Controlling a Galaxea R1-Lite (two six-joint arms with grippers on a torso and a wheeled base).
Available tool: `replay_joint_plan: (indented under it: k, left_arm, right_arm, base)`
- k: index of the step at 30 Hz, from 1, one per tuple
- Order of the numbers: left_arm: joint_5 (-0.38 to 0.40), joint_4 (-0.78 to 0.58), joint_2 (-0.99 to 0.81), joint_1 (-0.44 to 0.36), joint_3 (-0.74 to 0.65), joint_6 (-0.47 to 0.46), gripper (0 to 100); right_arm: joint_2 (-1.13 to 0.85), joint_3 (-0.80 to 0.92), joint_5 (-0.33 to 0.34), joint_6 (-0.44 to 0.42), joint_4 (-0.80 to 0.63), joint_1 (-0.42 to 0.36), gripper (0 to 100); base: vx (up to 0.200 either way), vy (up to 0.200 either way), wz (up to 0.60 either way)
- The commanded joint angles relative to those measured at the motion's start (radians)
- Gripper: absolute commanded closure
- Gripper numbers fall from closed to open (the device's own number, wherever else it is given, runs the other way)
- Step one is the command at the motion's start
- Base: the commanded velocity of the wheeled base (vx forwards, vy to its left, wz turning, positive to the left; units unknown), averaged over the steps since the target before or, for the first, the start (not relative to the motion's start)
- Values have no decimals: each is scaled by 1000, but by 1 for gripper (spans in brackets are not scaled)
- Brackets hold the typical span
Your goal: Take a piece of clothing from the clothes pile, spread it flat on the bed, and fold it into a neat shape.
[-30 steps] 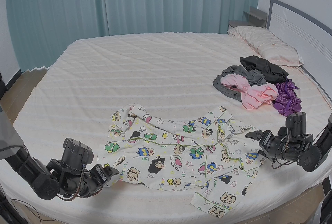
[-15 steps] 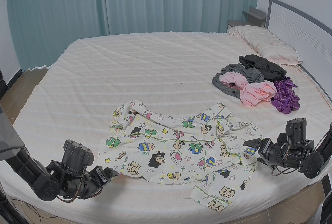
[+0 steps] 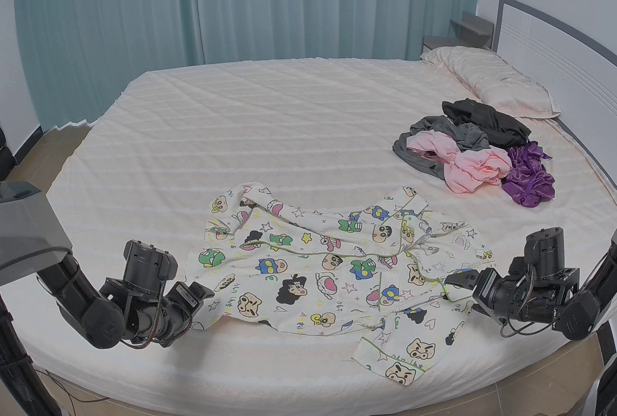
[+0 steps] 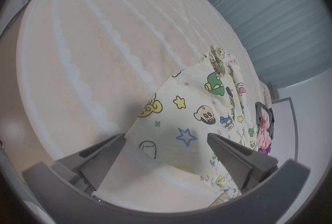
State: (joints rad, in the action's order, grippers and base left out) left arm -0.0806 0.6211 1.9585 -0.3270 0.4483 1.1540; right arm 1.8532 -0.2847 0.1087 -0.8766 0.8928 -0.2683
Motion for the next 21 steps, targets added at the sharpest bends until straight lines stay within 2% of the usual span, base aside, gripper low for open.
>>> replay_joint_plan:
  k: [1,2,15,17,21]
  left_arm:
    - [-16,11,71,3,27,3,0]
    - [-30,12,80,3,27,4,100]
    - [-60,12,89,9,16,7,100]
    - [-133,14,57,6,6,0,100]
    - [-163,12,13,-9,-25,-34,100]
  right_arm:
    - [11,27,0,1,0,-34,0]
    - [12,33,2,1,0,-40,0]
    - [98,81,5,8,-2,-131,0]
    - [133,81,2,4,-2,-193,0]
    - [176,79,0,1,0,-241,0]
  base:
    - [0,0,0]
    - [0,0,0]
    - [0,0,0]
    - [0,0,0]
    - [0,0,0]
